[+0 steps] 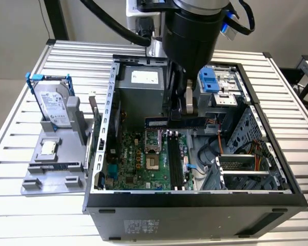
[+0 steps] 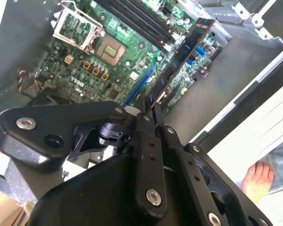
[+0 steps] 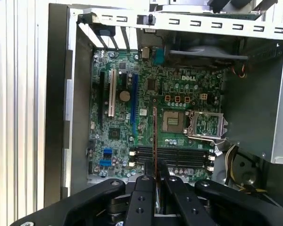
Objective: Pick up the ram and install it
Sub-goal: 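Pick up the ram and move it above insertion slot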
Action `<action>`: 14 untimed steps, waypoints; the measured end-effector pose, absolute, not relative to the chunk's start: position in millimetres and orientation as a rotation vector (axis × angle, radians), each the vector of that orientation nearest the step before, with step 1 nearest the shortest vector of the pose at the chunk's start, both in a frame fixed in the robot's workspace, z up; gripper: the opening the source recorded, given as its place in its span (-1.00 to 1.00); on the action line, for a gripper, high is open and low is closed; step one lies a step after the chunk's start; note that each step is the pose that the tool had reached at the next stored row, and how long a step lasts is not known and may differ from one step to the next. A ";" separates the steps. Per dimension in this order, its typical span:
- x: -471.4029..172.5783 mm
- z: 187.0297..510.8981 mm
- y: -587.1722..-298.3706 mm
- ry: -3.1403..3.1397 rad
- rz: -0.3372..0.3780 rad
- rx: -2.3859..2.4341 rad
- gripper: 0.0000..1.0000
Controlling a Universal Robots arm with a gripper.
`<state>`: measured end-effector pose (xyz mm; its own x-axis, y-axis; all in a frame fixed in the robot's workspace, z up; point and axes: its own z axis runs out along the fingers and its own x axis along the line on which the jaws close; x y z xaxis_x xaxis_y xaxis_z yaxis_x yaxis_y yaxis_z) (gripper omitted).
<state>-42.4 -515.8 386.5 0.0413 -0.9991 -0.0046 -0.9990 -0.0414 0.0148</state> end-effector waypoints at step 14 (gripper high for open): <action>-9.6 386.5 -515.8 -2.170 -0.021 2.261 -1.00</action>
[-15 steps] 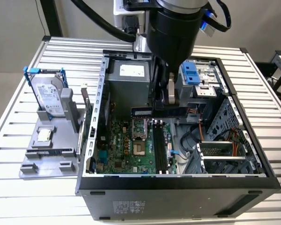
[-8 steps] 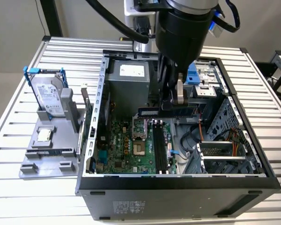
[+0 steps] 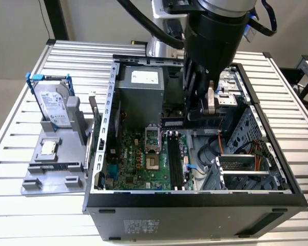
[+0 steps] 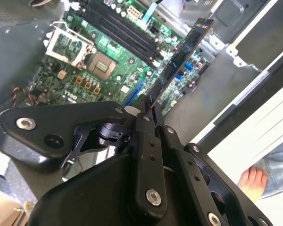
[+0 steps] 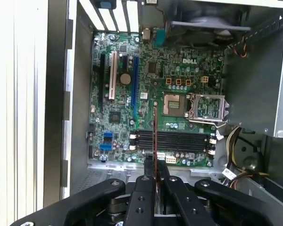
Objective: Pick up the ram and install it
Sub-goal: 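Pick up the ram and move it above insertion slot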
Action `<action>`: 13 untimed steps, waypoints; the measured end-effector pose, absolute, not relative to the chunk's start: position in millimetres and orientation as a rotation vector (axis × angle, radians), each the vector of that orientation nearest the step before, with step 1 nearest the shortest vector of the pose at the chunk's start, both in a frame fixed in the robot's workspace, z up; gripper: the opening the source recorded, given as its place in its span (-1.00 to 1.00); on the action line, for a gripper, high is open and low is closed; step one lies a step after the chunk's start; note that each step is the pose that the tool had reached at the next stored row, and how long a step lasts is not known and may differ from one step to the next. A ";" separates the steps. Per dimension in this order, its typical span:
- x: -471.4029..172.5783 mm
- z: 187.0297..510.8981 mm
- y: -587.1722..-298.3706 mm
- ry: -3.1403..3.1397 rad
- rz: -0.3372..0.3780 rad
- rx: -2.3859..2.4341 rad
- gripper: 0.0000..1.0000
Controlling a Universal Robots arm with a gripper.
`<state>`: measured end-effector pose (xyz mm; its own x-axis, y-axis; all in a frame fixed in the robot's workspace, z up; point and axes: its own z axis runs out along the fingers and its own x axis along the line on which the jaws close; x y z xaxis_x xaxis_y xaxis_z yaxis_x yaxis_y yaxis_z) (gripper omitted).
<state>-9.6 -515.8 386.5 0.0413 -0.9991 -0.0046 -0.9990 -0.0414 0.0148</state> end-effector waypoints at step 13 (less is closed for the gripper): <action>8.4 386.5 -515.8 -2.170 -0.021 2.261 -1.00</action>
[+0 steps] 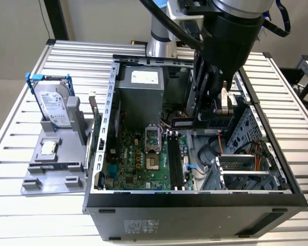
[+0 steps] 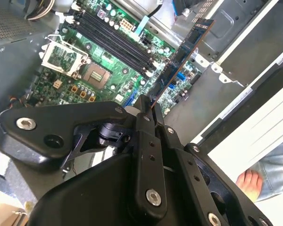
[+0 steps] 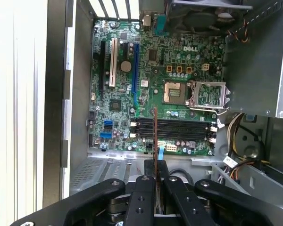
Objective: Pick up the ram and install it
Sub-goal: 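Pick up the ram and move it above insertion slot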
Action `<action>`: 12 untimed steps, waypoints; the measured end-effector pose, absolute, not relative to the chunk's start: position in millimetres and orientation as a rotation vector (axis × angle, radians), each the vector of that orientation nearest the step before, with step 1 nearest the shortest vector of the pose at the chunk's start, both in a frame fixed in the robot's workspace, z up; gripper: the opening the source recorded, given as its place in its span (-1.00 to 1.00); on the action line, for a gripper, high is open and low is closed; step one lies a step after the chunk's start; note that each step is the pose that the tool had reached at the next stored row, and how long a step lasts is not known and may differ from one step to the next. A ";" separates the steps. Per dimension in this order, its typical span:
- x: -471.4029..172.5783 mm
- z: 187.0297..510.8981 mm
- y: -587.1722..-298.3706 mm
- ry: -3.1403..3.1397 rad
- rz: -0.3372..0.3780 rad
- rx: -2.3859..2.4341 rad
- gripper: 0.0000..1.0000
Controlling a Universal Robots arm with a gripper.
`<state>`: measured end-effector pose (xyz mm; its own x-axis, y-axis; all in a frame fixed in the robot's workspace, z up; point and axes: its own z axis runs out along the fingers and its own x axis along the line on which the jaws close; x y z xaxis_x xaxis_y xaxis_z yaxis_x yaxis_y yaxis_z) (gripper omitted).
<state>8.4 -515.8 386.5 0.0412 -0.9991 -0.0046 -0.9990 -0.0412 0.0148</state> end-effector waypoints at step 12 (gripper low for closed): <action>9.2 386.6 -501.5 -2.170 -0.021 2.261 -1.00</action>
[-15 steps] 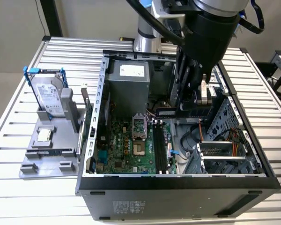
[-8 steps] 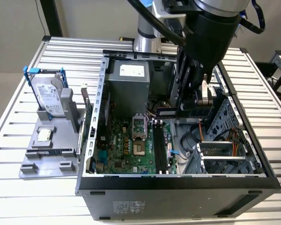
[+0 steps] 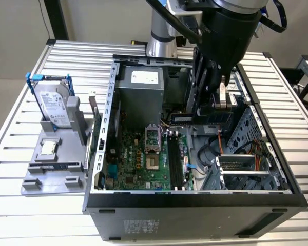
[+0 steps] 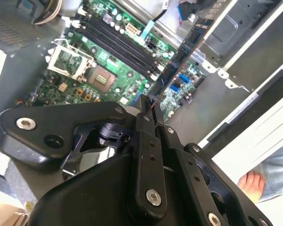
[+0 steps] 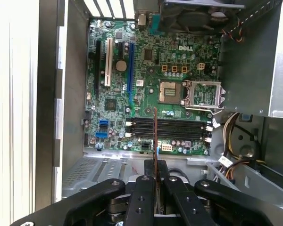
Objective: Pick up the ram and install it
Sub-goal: 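Pick up the ram and move it above insertion slot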
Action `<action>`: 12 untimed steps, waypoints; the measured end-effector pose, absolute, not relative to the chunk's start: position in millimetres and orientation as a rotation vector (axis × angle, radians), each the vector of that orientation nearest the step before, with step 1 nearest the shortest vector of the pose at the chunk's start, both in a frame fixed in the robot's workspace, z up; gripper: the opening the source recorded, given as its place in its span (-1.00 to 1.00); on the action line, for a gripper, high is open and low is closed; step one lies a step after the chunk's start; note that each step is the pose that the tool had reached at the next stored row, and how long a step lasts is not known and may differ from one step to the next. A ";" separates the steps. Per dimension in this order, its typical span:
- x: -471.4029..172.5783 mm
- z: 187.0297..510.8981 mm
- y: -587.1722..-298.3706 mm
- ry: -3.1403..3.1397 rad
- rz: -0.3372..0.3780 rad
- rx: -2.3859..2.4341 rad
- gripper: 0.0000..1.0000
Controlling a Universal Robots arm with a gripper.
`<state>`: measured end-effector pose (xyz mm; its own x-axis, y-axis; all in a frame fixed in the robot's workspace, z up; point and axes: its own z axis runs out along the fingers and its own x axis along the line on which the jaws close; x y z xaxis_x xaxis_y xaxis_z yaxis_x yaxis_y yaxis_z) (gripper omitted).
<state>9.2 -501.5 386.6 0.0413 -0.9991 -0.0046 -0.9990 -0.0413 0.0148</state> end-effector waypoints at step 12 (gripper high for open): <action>12.8 386.4 -469.1 -2.170 -0.021 2.261 -1.00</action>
